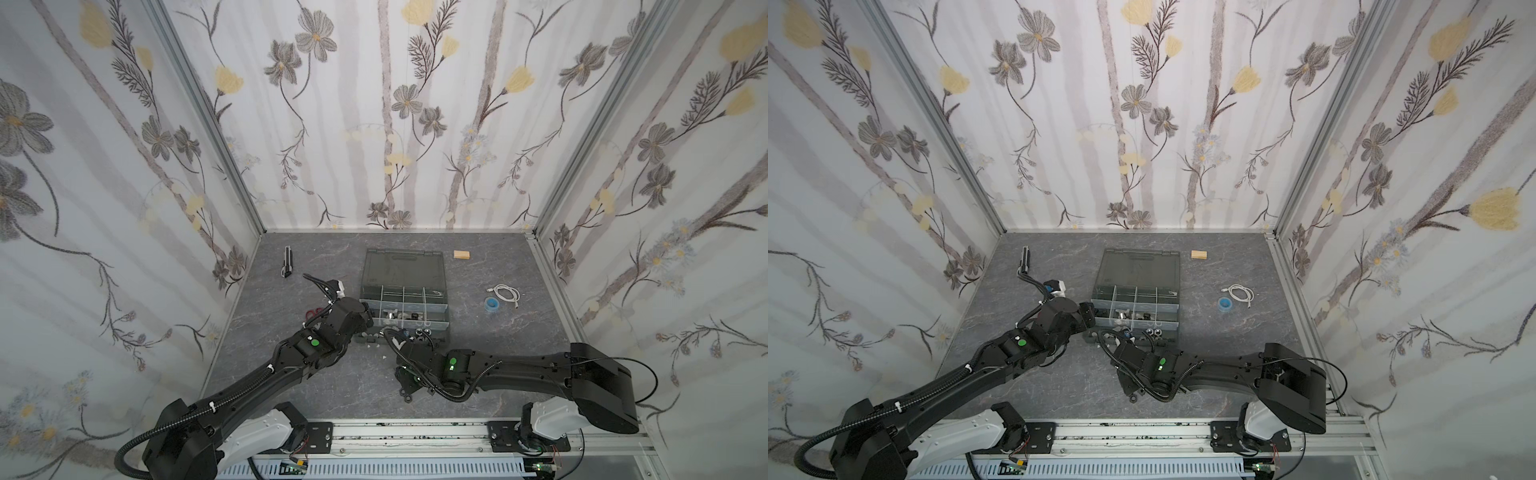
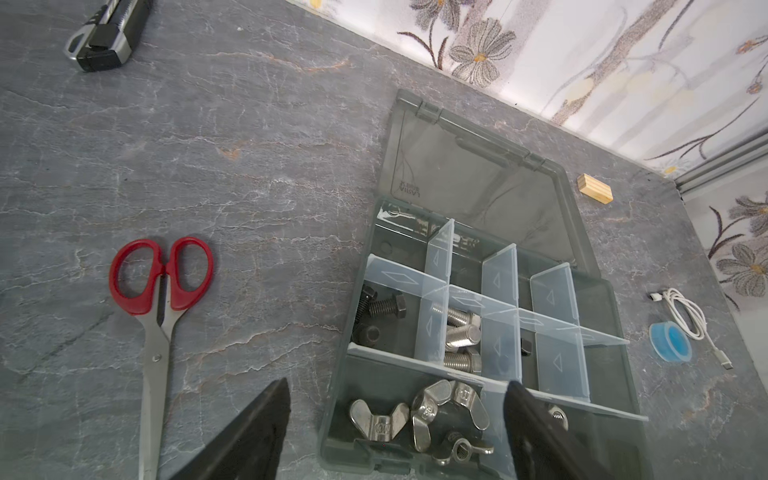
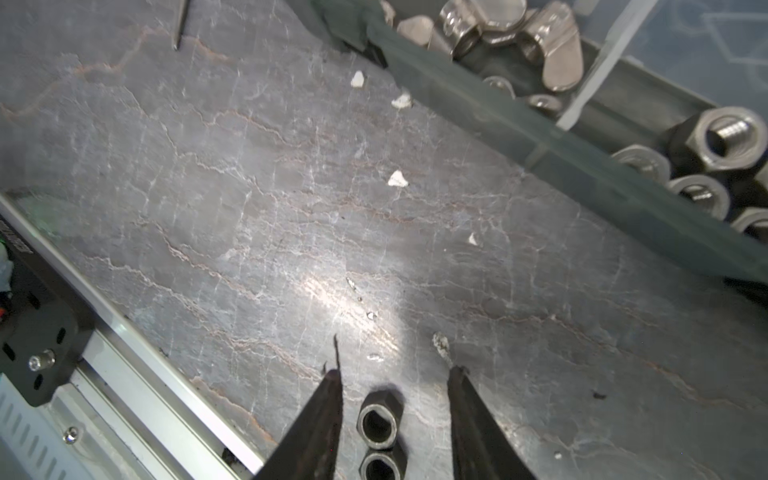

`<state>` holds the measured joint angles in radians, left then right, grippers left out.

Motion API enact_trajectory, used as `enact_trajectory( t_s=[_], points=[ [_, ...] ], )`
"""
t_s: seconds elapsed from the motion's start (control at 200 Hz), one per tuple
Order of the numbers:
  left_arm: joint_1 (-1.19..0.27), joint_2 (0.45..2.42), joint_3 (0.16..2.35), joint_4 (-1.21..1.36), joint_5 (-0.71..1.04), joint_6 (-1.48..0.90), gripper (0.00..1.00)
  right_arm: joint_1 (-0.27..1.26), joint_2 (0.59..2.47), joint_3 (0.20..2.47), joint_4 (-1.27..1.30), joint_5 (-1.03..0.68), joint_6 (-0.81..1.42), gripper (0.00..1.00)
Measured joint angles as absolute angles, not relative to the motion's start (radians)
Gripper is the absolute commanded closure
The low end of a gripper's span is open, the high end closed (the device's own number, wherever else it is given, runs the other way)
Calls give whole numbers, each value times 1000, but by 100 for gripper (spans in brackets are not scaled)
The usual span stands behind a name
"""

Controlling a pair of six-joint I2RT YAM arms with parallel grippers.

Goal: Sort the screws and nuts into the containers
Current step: 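Raise the left gripper while the right gripper lowers onto the last black nut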

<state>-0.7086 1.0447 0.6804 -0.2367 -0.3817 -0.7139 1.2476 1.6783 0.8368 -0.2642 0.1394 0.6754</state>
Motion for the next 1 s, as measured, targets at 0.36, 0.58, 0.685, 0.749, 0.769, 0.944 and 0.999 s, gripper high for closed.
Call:
enact_trajectory(
  t_s=[0.36,0.58,0.685,0.749,0.769,0.944,0.999],
  points=[
    [-663,993,643,-236,-381,-735,10,1310,1780,883,-350,137,653,58],
    [-656,993,642,-235,-379,-737,10,1329,1817,899,-372,137,653,63],
    [-656,993,635,-236,-372,-738,9,1335,1832,912,-384,138,654,69],
    [-655,992,633,-236,-369,-738,9,1339,1840,915,-385,140,654,74],
    [-656,991,633,-236,-369,-738,9,1340,1842,916,-385,140,653,76],
    [-654,986,626,-236,-365,-741,9,1343,1845,916,-384,149,654,81],
    [-654,986,625,-236,-364,-741,9,1343,1845,916,-384,152,654,81]
  ],
)
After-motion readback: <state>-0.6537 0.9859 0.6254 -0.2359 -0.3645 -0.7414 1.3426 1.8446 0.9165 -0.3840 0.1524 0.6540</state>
